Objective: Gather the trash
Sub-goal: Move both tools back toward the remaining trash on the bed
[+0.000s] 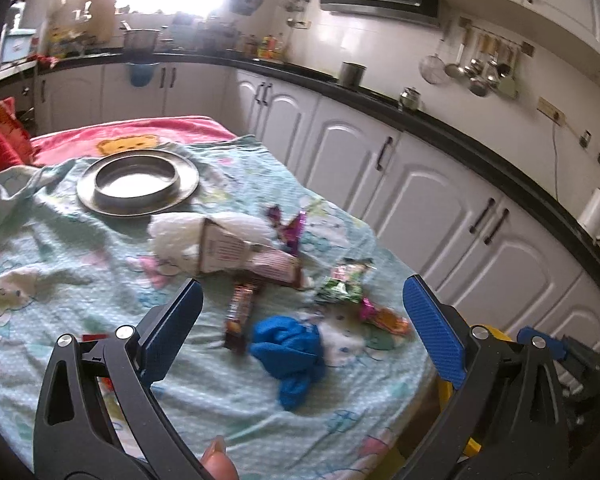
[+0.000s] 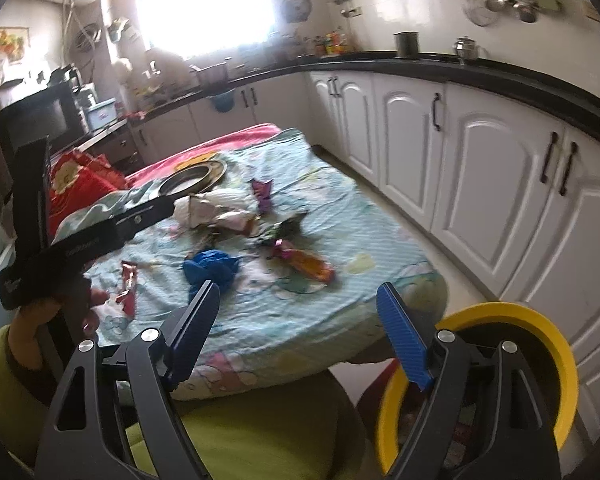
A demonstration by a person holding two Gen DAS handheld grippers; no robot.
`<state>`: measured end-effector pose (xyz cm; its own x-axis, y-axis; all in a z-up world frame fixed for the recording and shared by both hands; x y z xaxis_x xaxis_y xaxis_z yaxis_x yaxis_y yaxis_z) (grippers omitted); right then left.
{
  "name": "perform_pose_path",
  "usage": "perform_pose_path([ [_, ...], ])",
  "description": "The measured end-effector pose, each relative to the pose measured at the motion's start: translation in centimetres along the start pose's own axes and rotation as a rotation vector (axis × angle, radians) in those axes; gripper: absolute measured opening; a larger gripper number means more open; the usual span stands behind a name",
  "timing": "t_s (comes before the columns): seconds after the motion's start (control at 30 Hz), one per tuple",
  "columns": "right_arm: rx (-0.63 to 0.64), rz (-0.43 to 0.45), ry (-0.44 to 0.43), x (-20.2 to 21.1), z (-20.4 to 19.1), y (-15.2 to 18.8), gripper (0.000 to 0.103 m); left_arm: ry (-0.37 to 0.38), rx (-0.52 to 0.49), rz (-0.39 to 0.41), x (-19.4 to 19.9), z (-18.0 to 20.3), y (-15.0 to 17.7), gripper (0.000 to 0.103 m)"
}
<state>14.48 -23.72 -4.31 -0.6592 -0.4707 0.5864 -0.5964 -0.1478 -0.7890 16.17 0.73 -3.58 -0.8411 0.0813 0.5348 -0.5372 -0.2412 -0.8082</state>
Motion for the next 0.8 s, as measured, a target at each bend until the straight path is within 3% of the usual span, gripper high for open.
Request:
perform_pose_path([
  [0.47, 0.114, -0.091, -0.096, -6.2, -5.8, 0.0, 0.078, -0.072, 0.102, -0.01, -1.2, -6.0, -0.9, 0.092],
  [0.8, 0.138, -0.15, -0.138, -10.8, -7.2, 0.2, 0.078, -0.051, 0.089, -0.105, -5.7, -7.5, -2.0, 0.092],
])
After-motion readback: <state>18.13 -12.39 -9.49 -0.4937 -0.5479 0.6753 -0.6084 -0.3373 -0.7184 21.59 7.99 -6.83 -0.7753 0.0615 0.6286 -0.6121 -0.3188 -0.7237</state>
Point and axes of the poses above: each gripper's, at about its wrist camera, not at the fingertips, and x roughly against the way its jaws point, z to its right, y to its underside, the point moved 2 cm from there along -x, roughly the way its jaws point, and after that the axes turned 3 degrees about -y, right-handed, at the moved point
